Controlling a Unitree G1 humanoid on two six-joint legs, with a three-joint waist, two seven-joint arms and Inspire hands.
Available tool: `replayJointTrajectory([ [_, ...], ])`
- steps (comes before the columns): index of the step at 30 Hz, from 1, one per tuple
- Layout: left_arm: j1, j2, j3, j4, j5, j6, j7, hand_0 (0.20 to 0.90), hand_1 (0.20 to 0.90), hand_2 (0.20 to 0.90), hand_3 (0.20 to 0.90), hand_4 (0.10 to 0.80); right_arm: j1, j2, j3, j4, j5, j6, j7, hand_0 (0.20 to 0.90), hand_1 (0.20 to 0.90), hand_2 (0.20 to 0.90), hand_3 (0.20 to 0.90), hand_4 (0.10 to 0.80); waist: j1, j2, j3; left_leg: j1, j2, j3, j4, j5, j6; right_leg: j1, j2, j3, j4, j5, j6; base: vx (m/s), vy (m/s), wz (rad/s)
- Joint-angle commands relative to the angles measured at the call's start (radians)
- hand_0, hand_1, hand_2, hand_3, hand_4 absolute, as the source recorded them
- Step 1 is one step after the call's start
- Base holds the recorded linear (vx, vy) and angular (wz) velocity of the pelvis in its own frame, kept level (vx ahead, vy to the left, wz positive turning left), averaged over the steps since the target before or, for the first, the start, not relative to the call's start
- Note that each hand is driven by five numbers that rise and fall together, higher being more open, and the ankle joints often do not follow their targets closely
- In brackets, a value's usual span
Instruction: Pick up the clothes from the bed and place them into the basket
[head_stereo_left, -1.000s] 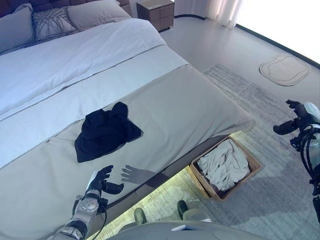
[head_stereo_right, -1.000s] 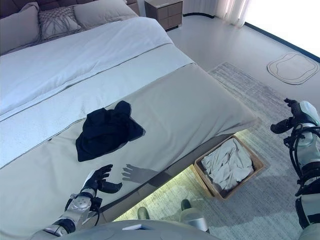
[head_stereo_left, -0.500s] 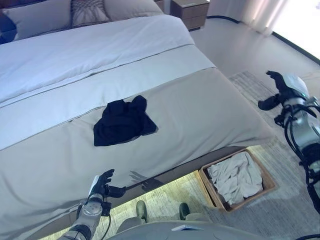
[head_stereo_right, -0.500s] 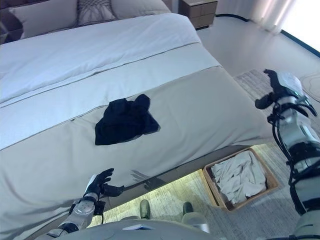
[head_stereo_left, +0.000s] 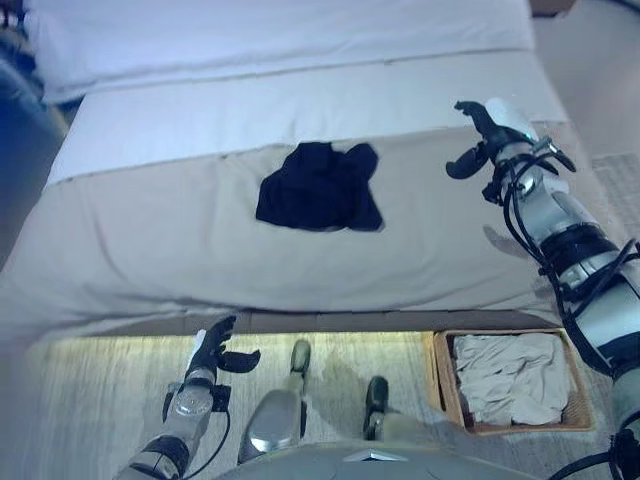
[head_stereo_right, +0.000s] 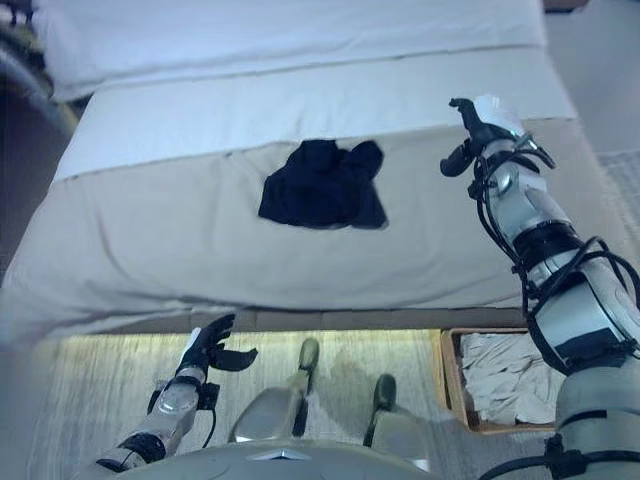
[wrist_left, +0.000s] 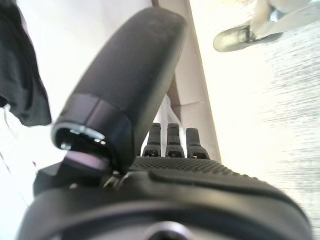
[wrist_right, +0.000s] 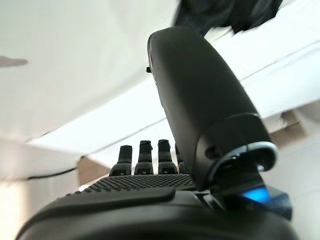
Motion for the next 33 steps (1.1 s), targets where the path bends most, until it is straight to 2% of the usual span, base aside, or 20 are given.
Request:
replayJointTrajectory([
  [1, -0.054, 0.063, -0.014, -0.075, -0.037, -0.102, 0.030, 0.900, 0.900, 0.900, 0.900, 0.800, -0.256, -0.050, 0.074, -0.022, -0.005, 0.006, -0.108, 0.900, 0.900, 0.900, 0.900, 0.800, 0.045, -0.036, 0.043, 0.034, -0.072, -0.008, 0.073, -0.148, 0.051, -0.095, -0.048, 0.025, 0.136, -0.001, -0.035, -0.073, 0.027, 0.31],
  [9, -0.061, 0.091, -0.033, -0.173, -0.055, -0.153, 0.027, 0.900, 0.900, 0.900, 0.900, 0.800, -0.393, -0.063, 0.162, 0.009, 0.019, 0.055, -0.177, 0.900, 0.900, 0.900, 0.900, 0.800, 0.108, -0.004, 0.129, -0.059, -0.098, -0.047, 0.117, -0.132, 0.057, -0.154, -0.062, -0.040, 0.194, -0.028, -0.042, -0.050, 0.005, 0.22],
  [15, -0.078, 0.109, -0.067, -0.245, -0.071, -0.151, 0.018, 0.900, 0.900, 0.900, 0.900, 0.800, -0.454, -0.054, 0.182, 0.035, -0.002, 0.056, -0.188, 0.900, 0.900, 0.900, 0.900, 0.800, 0.133, 0.022, 0.173, -0.106, -0.113, -0.075, 0.144, -0.121, 0.065, -0.204, -0.074, -0.071, 0.255, -0.044, -0.041, -0.010, 0.012, 0.21],
  [24, -0.079, 0.101, -0.078, -0.253, -0.099, -0.129, 0.022, 0.900, 0.900, 0.900, 0.900, 0.800, -0.500, -0.015, 0.211, 0.043, -0.027, 0.064, -0.132, 0.900, 0.900, 0.900, 0.900, 0.800, 0.158, 0.042, 0.218, -0.148, -0.113, -0.074, 0.163, -0.110, 0.065, -0.247, -0.095, -0.090, 0.299, -0.053, -0.033, 0.023, 0.036, 0.10],
  [33, -0.065, 0.106, -0.096, -0.261, -0.112, -0.145, 0.018, 0.900, 0.900, 0.900, 0.900, 0.800, -0.506, 0.040, 0.218, 0.177, -0.067, 0.038, -0.054, 0.900, 0.900, 0.900, 0.900, 0.800, 0.195, 0.060, 0.223, -0.238, -0.110, -0.077, 0.177, -0.090, 0.065, -0.337, -0.110, -0.106, 0.346, -0.059, -0.024, 0.044, 0.004, 0.02],
])
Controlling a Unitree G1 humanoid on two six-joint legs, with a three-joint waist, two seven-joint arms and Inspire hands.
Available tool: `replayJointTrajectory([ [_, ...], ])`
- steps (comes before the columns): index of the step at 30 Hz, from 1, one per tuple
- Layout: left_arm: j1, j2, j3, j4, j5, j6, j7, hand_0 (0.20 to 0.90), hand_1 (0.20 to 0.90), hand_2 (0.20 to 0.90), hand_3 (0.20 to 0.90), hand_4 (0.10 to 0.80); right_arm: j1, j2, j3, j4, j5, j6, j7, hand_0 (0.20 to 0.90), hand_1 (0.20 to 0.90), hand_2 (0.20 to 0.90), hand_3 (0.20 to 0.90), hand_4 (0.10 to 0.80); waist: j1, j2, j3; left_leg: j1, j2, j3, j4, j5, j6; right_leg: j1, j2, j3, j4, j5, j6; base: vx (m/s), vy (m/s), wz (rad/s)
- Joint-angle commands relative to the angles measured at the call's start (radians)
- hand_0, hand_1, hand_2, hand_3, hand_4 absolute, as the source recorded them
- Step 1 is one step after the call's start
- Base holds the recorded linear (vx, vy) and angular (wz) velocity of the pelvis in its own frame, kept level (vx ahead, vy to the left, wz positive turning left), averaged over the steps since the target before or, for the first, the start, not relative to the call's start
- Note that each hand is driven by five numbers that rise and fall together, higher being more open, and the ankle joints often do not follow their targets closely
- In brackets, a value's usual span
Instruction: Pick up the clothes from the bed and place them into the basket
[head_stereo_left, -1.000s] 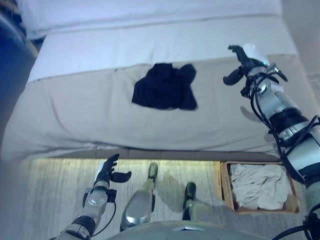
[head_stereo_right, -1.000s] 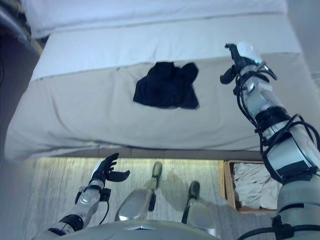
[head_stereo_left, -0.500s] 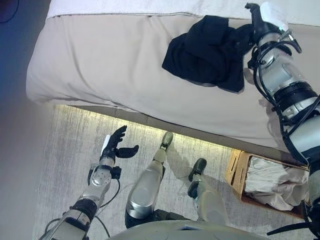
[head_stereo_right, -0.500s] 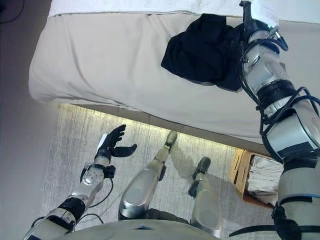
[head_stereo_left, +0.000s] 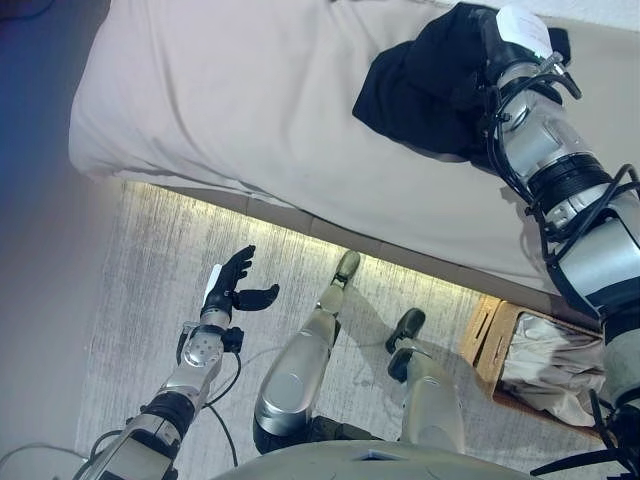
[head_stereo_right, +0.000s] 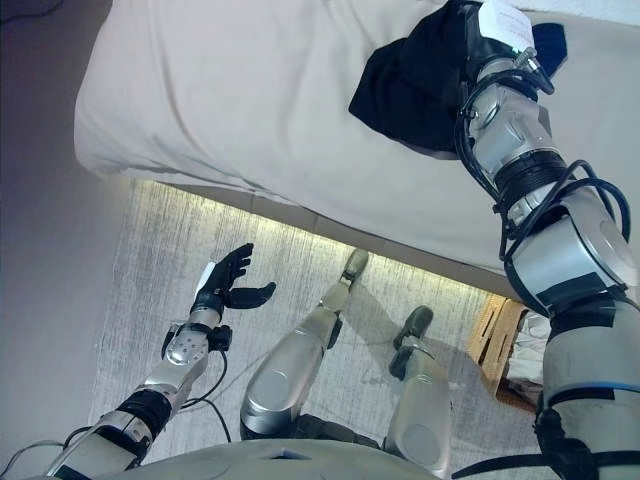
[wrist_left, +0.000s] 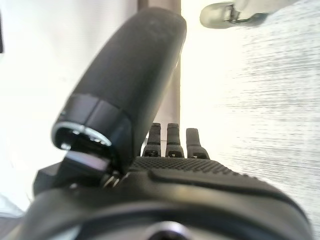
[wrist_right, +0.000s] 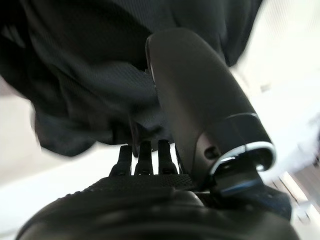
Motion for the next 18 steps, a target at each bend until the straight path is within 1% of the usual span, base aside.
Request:
replayJointTrajectory([
  [1, 0.039, 0.055, -0.024, -0.084, -0.046, -0.067, 0.016, 0.900, 0.900, 0.900, 0.900, 0.800, -0.204, -0.048, 0.114, -0.010, -0.096, -0.033, 0.021, 0.900, 0.900, 0.900, 0.900, 0.800, 0.020, -0.011, 0.005, -0.025, -0.029, 0.060, 0.113, -0.120, 0.103, -0.076, -0.004, 0.020, 0.021, 0.080, -0.055, 0.000, 0.000, 0.00],
  [2, 0.041, 0.060, -0.030, -0.105, -0.047, -0.065, 0.022, 0.900, 0.900, 0.900, 0.900, 0.800, -0.210, -0.043, 0.130, 0.009, -0.117, 0.001, 0.069, 0.900, 0.900, 0.900, 0.900, 0.800, 0.026, -0.006, 0.005, -0.049, -0.029, 0.060, 0.118, -0.116, 0.104, -0.100, -0.003, 0.017, 0.031, 0.080, -0.056, 0.000, 0.000, 0.00],
  [3, 0.043, 0.061, -0.031, -0.109, -0.048, -0.067, 0.022, 0.900, 0.900, 0.900, 0.900, 0.800, -0.210, -0.042, 0.136, 0.016, -0.117, 0.003, 0.073, 0.900, 0.900, 0.900, 0.900, 0.800, 0.028, -0.005, 0.005, -0.054, -0.030, 0.060, 0.119, -0.116, 0.104, -0.105, -0.003, 0.015, 0.034, 0.079, -0.056, 0.000, 0.000, 0.00],
  [5, 0.056, 0.072, -0.035, -0.136, -0.060, -0.062, 0.018, 0.900, 0.900, 0.900, 0.900, 0.800, -0.209, -0.038, 0.154, 0.070, -0.106, 0.036, 0.132, 0.900, 0.900, 0.900, 0.900, 0.800, 0.039, 0.004, 0.005, -0.090, -0.033, 0.056, 0.129, -0.110, 0.104, -0.141, -0.001, 0.008, 0.050, 0.075, -0.059, 0.000, 0.000, 0.00],
  [7, 0.064, 0.075, -0.035, -0.141, -0.067, -0.066, 0.016, 0.900, 0.900, 0.900, 0.900, 0.800, -0.214, -0.036, 0.156, 0.109, -0.107, 0.049, 0.157, 0.900, 0.900, 0.900, 0.900, 0.800, 0.046, 0.011, 0.005, -0.111, -0.032, 0.056, 0.132, -0.107, 0.104, -0.163, -0.001, 0.001, 0.059, 0.074, -0.060, 0.000, 0.000, 0.00],
  [10, 0.078, 0.078, -0.039, -0.153, -0.068, -0.075, 0.008, 0.900, 0.900, 0.900, 0.900, 0.800, -0.227, -0.034, 0.159, 0.167, -0.125, 0.053, 0.179, 0.900, 0.900, 0.900, 0.900, 0.800, 0.055, 0.025, 0.005, -0.140, -0.033, 0.055, 0.133, -0.100, 0.101, -0.191, -0.002, -0.005, 0.066, 0.073, -0.063, 0.037, 0.023, 0.04],
  [11, 0.094, 0.079, -0.050, -0.162, -0.066, -0.089, 0.003, 0.900, 0.900, 0.900, 0.900, 0.800, -0.225, -0.034, 0.163, 0.196, -0.129, 0.055, 0.184, 0.900, 0.900, 0.900, 0.900, 0.800, 0.059, 0.031, 0.005, -0.134, -0.040, 0.055, 0.135, -0.123, 0.099, -0.191, -0.006, 0.008, 0.082, 0.039, -0.056, 0.079, -0.010, 0.00],
  [13, 0.107, 0.090, -0.054, -0.179, -0.076, -0.102, -0.001, 0.900, 0.900, 0.900, 0.900, 0.800, -0.224, -0.044, 0.154, 0.207, -0.126, 0.058, 0.179, 0.900, 0.900, 0.900, 0.900, 0.800, 0.065, 0.038, 0.005, -0.153, -0.046, 0.051, 0.144, -0.123, 0.102, -0.212, -0.006, 0.009, 0.095, 0.035, -0.057, 0.037, -0.013, 0.00],
  [17, 0.117, 0.112, -0.046, -0.202, -0.097, -0.101, -0.011, 0.900, 0.900, 0.900, 0.900, 0.800, -0.226, -0.064, 0.144, 0.206, -0.079, 0.032, 0.153, 0.900, 0.900, 0.900, 0.900, 0.800, 0.071, 0.046, 0.005, -0.180, -0.054, 0.043, 0.160, -0.124, 0.104, -0.243, -0.004, 0.005, 0.122, 0.025, -0.060, -0.006, -0.009, 0.05],
  [18, 0.118, 0.113, -0.045, -0.205, -0.097, -0.100, -0.013, 0.900, 0.900, 0.900, 0.900, 0.800, -0.225, -0.066, 0.140, 0.203, -0.071, 0.017, 0.142, 0.726, 0.726, 0.726, 0.697, 0.597, 0.071, 0.047, 0.005, -0.183, -0.054, 0.042, 0.163, -0.125, 0.104, -0.247, -0.004, 0.006, 0.125, 0.024, -0.061, -0.003, -0.018, 0.07],
])
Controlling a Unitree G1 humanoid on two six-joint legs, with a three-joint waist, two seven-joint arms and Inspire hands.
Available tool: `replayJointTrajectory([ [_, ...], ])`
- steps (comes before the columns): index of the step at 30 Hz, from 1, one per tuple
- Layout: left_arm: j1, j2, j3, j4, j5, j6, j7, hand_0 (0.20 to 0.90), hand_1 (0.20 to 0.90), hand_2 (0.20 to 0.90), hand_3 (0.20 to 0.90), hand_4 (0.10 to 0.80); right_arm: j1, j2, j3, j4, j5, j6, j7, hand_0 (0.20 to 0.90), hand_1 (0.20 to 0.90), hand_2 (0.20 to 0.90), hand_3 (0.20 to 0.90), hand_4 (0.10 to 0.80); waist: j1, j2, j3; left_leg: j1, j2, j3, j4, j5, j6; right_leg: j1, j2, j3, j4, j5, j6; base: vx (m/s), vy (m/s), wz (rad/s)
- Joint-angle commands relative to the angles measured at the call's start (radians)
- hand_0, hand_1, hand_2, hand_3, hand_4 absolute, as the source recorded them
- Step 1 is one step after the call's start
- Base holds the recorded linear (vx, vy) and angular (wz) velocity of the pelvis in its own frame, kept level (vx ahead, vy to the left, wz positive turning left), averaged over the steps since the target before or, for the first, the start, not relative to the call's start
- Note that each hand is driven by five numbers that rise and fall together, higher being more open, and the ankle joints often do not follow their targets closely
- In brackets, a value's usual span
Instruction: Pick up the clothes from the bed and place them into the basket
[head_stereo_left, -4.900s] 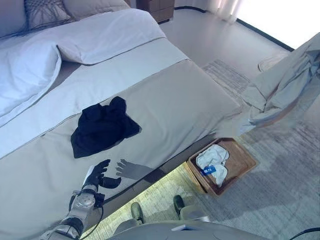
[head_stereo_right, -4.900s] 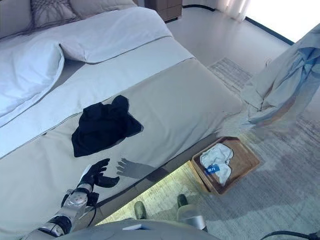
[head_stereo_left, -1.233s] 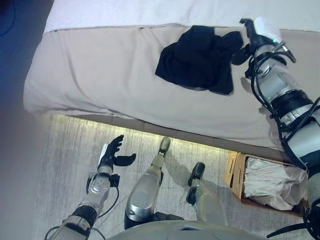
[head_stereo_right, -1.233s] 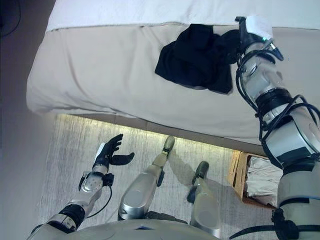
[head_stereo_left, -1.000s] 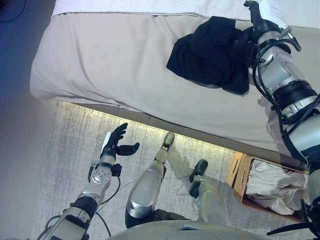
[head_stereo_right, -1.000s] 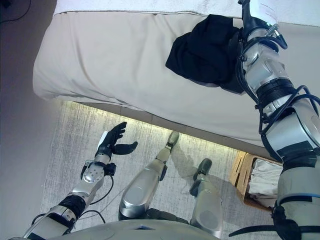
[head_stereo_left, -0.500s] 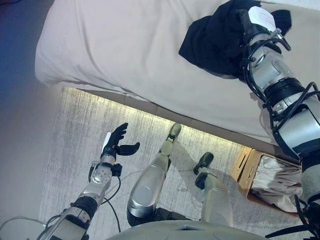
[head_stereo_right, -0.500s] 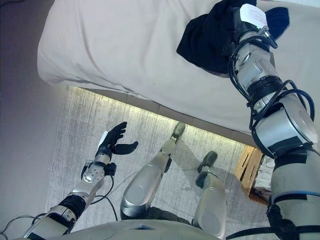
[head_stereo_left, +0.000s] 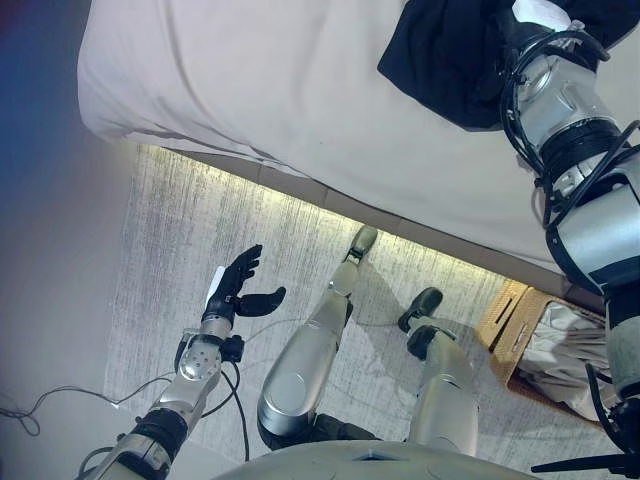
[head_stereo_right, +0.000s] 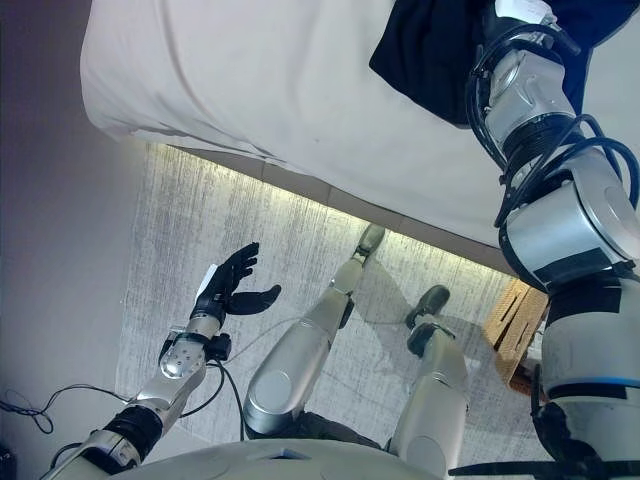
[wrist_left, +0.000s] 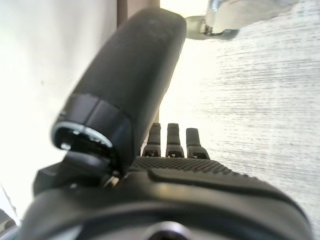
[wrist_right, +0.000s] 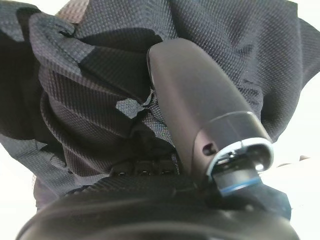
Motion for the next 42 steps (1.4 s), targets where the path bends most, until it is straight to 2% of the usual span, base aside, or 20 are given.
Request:
replayJointTrajectory([
  [1, 0.020, 0.063, -0.011, -0.050, -0.048, -0.060, -0.002, 0.900, 0.900, 0.900, 0.900, 0.800, -0.049, -0.092, 0.088, 0.001, 0.026, -0.030, -0.035, 0.300, 0.300, 0.300, 0.200, 0.100, 0.029, 0.036, 0.002, -0.022, -0.041, 0.061, 0.114, -0.137, 0.102, -0.015, 0.037, 0.003, -0.092, 0.114, -0.033, -0.005, -0.015, 0.05],
  [5, 0.027, 0.072, -0.011, -0.076, -0.054, -0.049, -0.003, 0.900, 0.900, 0.900, 0.900, 0.800, -0.046, -0.102, 0.057, -0.036, 0.036, -0.062, -0.084, 0.300, 0.300, 0.300, 0.200, 0.100, 0.018, 0.035, 0.002, -0.031, -0.038, 0.068, 0.121, -0.138, 0.098, -0.026, 0.037, 0.013, -0.091, 0.118, -0.029, -0.004, 0.004, 0.01],
  [16, 0.021, 0.074, -0.016, -0.077, -0.067, -0.050, 0.010, 0.900, 0.900, 0.900, 0.900, 0.800, -0.045, -0.128, 0.042, -0.043, 0.054, -0.115, -0.105, 0.300, 0.300, 0.300, 0.200, 0.100, -0.004, 0.035, 0.002, 0.012, -0.022, 0.084, 0.116, -0.148, 0.099, 0.001, 0.044, 0.032, -0.088, 0.115, -0.031, -0.014, 0.006, -0.02],
  [17, 0.014, 0.076, -0.011, -0.075, -0.066, -0.052, 0.010, 0.900, 0.900, 0.900, 0.900, 0.800, -0.054, -0.133, 0.040, -0.044, 0.058, -0.117, -0.102, 0.300, 0.300, 0.300, 0.200, 0.100, -0.004, 0.039, 0.002, -0.007, -0.017, 0.084, 0.114, -0.120, 0.101, -0.011, 0.047, 0.018, -0.102, 0.148, -0.039, -0.121, 0.035, 0.02],
  [27, 0.002, 0.076, 0.014, -0.021, -0.058, -0.045, 0.015, 0.900, 0.900, 0.900, 0.900, 0.800, -0.040, -0.145, 0.023, -0.041, 0.093, -0.156, -0.128, 0.300, 0.300, 0.300, 0.200, 0.100, -0.030, 0.024, 0.002, 0.112, 0.001, 0.099, 0.083, -0.136, 0.099, 0.096, 0.040, 0.031, -0.142, 0.154, -0.033, -0.016, -0.013, -0.01],
  [36, -0.005, 0.082, 0.047, 0.042, -0.033, -0.013, 0.010, 0.900, 0.900, 0.900, 0.900, 0.800, 0.007, -0.185, -0.033, -0.114, 0.179, -0.245, -0.166, 0.300, 0.300, 0.300, 0.200, 0.100, -0.076, -0.023, -0.002, 0.296, 0.018, 0.122, 0.035, -0.165, 0.093, 0.275, 0.034, 0.056, -0.229, 0.175, -0.015, 0.020, -0.035, -0.04],
  [42, 0.003, 0.084, 0.064, 0.050, 0.002, 0.016, 0.030, 0.900, 0.900, 0.900, 0.900, 0.800, 0.100, -0.241, -0.087, -0.228, 0.224, -0.284, -0.198, 0.300, 0.300, 0.300, 0.200, 0.100, -0.121, -0.079, -0.095, 0.395, 0.043, 0.150, -0.035, -0.174, 0.081, 0.384, 0.056, 0.086, -0.359, 0.220, 0.000, 0.046, -0.057, -0.15],
])
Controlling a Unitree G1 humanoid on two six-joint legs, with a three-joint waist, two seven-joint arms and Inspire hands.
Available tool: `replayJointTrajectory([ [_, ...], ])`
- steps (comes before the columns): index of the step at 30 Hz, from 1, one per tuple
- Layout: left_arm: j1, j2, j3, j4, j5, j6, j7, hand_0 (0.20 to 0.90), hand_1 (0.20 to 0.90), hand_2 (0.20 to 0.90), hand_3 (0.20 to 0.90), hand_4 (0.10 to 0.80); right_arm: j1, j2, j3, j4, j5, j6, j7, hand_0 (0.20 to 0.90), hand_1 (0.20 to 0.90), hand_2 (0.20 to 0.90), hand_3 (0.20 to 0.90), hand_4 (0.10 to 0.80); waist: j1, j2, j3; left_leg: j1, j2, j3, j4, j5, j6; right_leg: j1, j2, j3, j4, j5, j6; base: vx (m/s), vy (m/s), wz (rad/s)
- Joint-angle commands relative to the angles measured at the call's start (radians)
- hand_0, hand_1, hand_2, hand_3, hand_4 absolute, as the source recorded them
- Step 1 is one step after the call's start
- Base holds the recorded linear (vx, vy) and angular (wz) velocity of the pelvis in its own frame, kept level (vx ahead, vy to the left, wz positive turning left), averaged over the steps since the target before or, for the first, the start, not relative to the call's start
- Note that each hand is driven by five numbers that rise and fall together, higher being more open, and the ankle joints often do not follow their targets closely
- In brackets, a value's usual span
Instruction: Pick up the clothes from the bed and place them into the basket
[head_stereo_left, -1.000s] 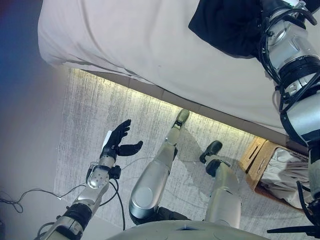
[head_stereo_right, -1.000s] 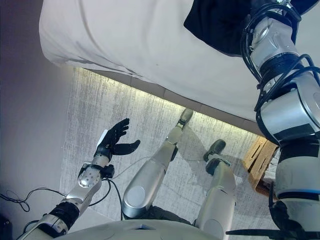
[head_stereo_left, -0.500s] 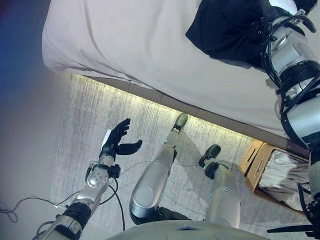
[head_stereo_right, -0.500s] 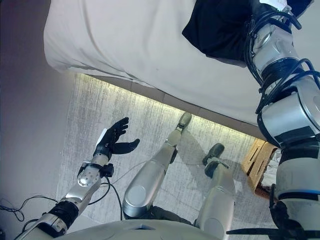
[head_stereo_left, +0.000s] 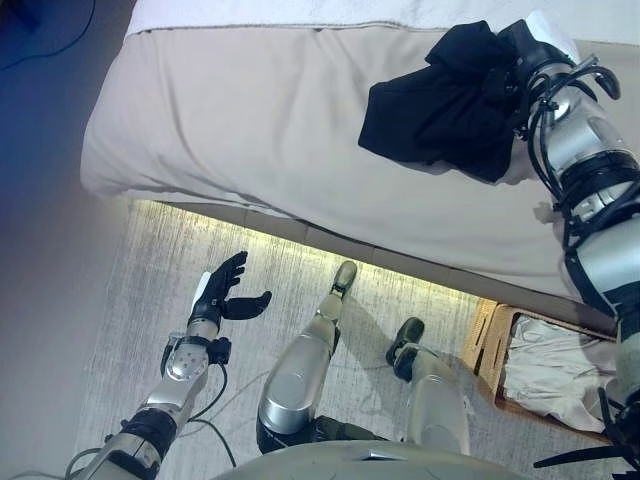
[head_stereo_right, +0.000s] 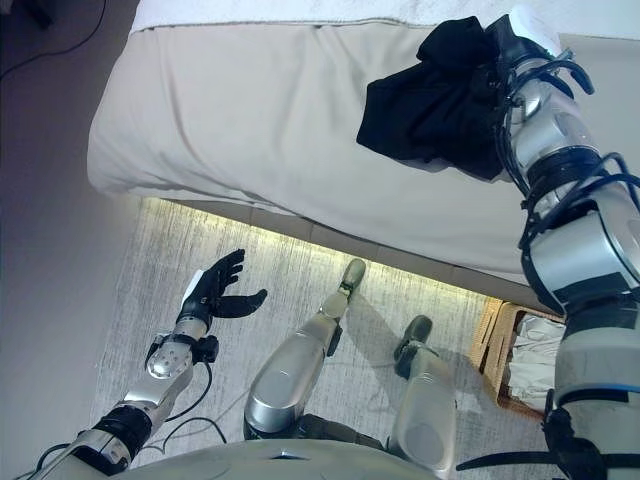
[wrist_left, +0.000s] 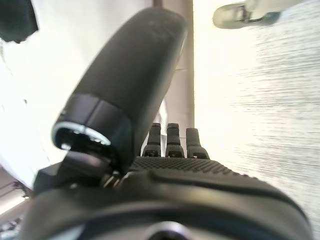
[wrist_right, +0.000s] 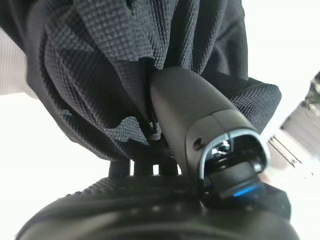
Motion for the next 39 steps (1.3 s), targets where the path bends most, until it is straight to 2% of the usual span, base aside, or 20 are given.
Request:
replayJointTrajectory([
  [1, 0.015, 0.051, 0.040, 0.015, 0.042, -0.018, 0.037, 0.900, 0.900, 0.900, 0.900, 0.800, -0.069, -0.124, 0.022, -0.106, 0.042, -0.080, -0.096, 0.300, 0.300, 0.300, 0.200, 0.100, -0.032, -0.099, -0.107, 0.099, -0.009, 0.103, 0.027, -0.173, 0.059, 0.070, -0.001, 0.064, -0.219, 0.190, 0.014, 0.057, -0.042, -0.14],
  [8, 0.037, 0.028, 0.071, 0.098, 0.078, 0.016, 0.044, 0.900, 0.900, 0.900, 0.900, 0.800, -0.004, -0.199, -0.032, -0.161, 0.083, -0.109, -0.103, 0.300, 0.300, 0.300, 0.200, 0.100, -0.080, -0.154, -0.226, 0.184, 0.011, 0.135, -0.035, -0.175, 0.051, 0.147, 0.019, 0.111, -0.314, 0.227, 0.023, 0.047, -0.056, -0.19],
  [22, 0.031, -0.022, 0.140, 0.314, 0.124, 0.074, 0.061, 0.900, 0.900, 0.900, 0.900, 0.800, 0.028, -0.331, -0.074, -0.201, 0.122, -0.124, -0.079, 0.300, 0.300, 0.300, 0.200, 0.100, -0.176, -0.225, -0.410, 0.288, 0.049, 0.210, -0.049, -0.212, 0.029, 0.237, 0.056, 0.179, -0.398, 0.248, 0.021, 0.012, -0.052, -0.19],
  [30, 0.008, -0.037, 0.158, 0.365, 0.149, 0.070, 0.061, 0.900, 0.900, 0.900, 0.900, 0.800, 0.052, -0.402, -0.090, -0.250, 0.141, -0.100, -0.057, 0.300, 0.300, 0.300, 0.200, 0.100, -0.238, -0.236, -0.460, 0.324, 0.063, 0.254, -0.049, -0.230, 0.021, 0.255, 0.075, 0.226, -0.404, 0.246, 0.017, -0.035, -0.025, -0.23],
  [35, -0.006, -0.038, 0.163, 0.408, 0.168, 0.064, 0.061, 0.900, 0.900, 0.900, 0.900, 0.800, 0.132, -0.450, -0.148, -0.285, 0.134, -0.095, -0.074, 0.300, 0.300, 0.300, 0.200, 0.100, -0.290, -0.233, -0.480, 0.342, 0.073, 0.284, -0.049, -0.238, 0.017, 0.253, 0.089, 0.267, -0.405, 0.248, 0.015, -0.036, -0.001, -0.22],
  [39, -0.019, -0.033, 0.169, 0.431, 0.177, 0.068, 0.050, 0.900, 0.900, 0.900, 0.900, 0.800, 0.251, -0.472, -0.238, -0.308, 0.143, -0.103, -0.074, 0.300, 0.300, 0.300, 0.200, 0.100, -0.321, -0.231, -0.486, 0.350, 0.077, 0.298, -0.049, -0.244, 0.017, 0.248, 0.098, 0.299, -0.403, 0.249, 0.015, -0.027, -0.007, -0.24],
])
